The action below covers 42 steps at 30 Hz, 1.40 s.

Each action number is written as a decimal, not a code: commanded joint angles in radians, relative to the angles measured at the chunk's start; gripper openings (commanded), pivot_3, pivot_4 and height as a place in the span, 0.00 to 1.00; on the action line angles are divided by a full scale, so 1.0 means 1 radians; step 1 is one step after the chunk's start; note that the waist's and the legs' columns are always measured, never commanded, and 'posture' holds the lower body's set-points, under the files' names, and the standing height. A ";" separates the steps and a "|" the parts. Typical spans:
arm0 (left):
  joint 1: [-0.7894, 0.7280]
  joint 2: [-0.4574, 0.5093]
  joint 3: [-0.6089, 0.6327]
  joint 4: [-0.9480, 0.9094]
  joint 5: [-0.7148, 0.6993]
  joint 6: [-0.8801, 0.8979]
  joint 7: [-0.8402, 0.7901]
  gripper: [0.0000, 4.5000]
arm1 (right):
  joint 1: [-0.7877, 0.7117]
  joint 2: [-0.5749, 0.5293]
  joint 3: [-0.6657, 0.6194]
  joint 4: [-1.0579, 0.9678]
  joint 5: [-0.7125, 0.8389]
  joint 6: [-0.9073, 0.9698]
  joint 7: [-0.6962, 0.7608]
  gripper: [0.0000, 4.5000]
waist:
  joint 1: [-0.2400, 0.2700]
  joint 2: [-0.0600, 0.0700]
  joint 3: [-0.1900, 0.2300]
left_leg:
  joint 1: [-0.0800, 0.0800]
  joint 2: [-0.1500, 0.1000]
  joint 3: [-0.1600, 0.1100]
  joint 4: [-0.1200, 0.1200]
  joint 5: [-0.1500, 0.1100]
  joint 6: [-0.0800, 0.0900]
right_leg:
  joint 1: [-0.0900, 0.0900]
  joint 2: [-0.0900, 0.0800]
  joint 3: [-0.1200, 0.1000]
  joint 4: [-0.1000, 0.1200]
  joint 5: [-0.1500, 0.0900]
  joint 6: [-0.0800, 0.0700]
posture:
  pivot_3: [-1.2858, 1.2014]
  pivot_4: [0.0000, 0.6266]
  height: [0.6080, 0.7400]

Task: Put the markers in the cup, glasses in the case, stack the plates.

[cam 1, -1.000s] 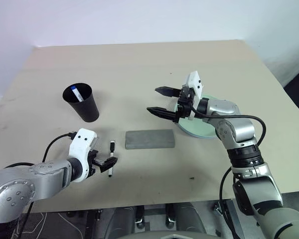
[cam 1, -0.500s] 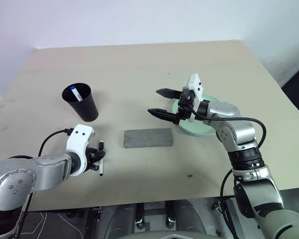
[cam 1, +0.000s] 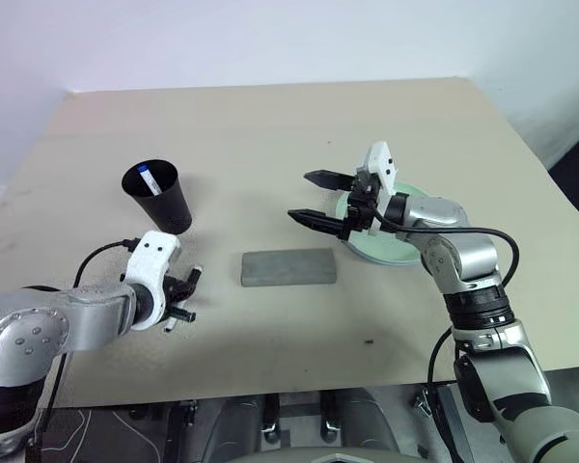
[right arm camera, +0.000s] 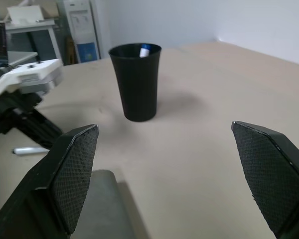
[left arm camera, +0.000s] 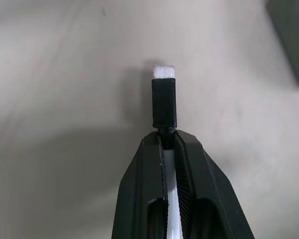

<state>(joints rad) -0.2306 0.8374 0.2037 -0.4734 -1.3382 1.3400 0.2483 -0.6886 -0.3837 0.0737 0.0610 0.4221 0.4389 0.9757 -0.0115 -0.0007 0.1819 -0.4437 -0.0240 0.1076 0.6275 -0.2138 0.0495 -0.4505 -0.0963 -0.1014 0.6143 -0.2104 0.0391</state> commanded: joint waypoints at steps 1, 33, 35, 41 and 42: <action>-0.018 0.021 0.075 -0.026 0.065 -0.124 -0.163 0.00 | -0.007 -0.011 -0.030 -0.068 0.044 0.013 0.009 1.00 | -0.001 0.000 0.000 | 0.000 0.000 0.000 0.000 0.000 0.000 | 0.000 0.000 0.000 -0.001 0.000 0.000 | 0.52 0.24 1.00; -0.402 -0.329 0.190 0.543 0.786 -1.419 -0.827 0.00 | 0.023 -0.053 -0.027 -0.159 0.044 0.061 -0.042 1.00 | 0.002 -0.001 0.000 | 0.000 0.005 0.002 0.006 0.001 0.010 | 0.006 0.000 -0.011 -0.001 0.004 0.005 | 0.52 0.24 1.00; -0.405 -0.326 0.199 0.597 0.790 -1.453 -0.848 0.00 | 0.026 -0.053 -0.025 -0.163 0.043 0.066 -0.050 1.00 | 0.002 -0.001 0.000 | 0.000 0.005 0.002 0.007 0.001 0.010 | 0.007 0.000 -0.011 -0.001 0.004 0.005 | 0.52 0.24 1.00; -0.373 -0.327 0.214 0.690 0.764 -1.452 -0.902 0.00 | 0.031 -0.049 -0.019 -0.166 0.038 0.061 -0.061 1.00 | 0.002 -0.002 0.000 | 0.000 0.005 0.001 0.009 0.001 0.012 | 0.008 0.000 -0.012 -0.001 0.005 0.007 | 0.52 0.24 1.00; -0.370 -0.326 0.215 0.712 0.772 -1.460 -0.908 0.00 | 0.031 -0.047 -0.020 -0.166 0.038 0.060 -0.063 1.00 | 0.002 -0.002 0.000 | 0.000 0.005 0.001 0.009 0.001 0.012 | 0.008 0.000 -0.012 -0.001 0.005 0.007 | 0.52 0.24 1.00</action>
<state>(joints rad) -0.6001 0.4924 0.3987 0.2325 -0.5607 -0.0968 -0.6420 -0.6502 -0.4290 0.0649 -0.0556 0.4535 0.5130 0.9163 -0.0096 -0.0023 0.1819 -0.4438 -0.0191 0.1089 0.6365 -0.2132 0.0613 -0.4427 -0.0968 -0.1129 0.6131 -0.2057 0.0461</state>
